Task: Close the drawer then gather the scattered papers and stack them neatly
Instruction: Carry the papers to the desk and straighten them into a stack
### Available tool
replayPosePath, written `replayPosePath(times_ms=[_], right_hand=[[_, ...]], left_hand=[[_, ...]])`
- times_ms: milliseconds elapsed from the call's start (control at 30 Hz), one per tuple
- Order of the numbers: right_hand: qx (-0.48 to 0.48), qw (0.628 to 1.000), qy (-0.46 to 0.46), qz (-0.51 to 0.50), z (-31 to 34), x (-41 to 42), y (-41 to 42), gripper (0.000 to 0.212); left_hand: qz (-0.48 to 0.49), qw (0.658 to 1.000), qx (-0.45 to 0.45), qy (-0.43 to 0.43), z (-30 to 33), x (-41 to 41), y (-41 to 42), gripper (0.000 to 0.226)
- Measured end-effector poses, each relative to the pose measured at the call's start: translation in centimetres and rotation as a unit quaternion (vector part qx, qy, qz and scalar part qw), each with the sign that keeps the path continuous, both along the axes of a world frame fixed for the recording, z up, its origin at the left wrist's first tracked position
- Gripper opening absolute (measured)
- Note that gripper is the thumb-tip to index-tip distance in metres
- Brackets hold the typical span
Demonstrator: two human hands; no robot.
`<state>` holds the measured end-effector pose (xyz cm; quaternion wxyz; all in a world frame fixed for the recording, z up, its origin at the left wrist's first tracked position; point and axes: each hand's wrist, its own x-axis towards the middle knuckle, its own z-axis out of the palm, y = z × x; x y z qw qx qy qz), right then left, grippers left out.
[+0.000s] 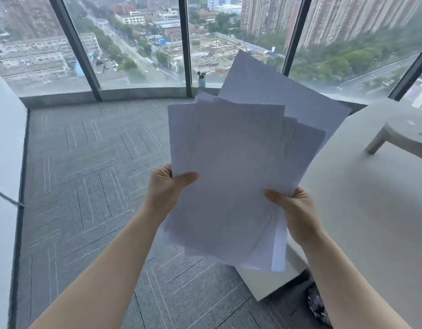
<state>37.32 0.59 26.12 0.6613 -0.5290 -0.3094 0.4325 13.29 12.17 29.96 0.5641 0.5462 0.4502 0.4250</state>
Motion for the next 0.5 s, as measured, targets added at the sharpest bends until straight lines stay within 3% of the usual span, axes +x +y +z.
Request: replayPosePath(times_ms=[167,267,333,367,433,500], right_hand=[[0.002,0.993,0.009,-0.114,1.2,5.7,-3.4,0.016],[-0.002,0.989,0.028,-0.148,1.6,8.6,-5.2,0.070],[0.009,0.983,0.046,-0.175,1.7,11.0,-6.3,0.084],[0.015,0.982,0.058,-0.180,2.0,12.1,-6.9,0.075],[0.019,0.979,0.070,-0.189,2.4,14.0,-7.9,0.028],[0.023,0.973,0.092,-0.209,2.2,15.9,-8.7,0.024]], left_hand=[[-0.072,0.992,0.068,0.075,4.9,7.4,-0.4,0.007],[-0.102,0.979,0.120,0.126,7.1,11.6,-1.0,0.008],[-0.125,0.968,0.151,0.154,8.5,14.9,-1.4,0.016],[-0.140,0.961,0.168,0.171,9.2,16.5,-1.6,0.018],[-0.172,0.946,0.198,0.191,10.3,19.7,-2.1,0.012],[-0.193,0.938,0.217,0.190,11.1,22.7,-2.8,0.006]])
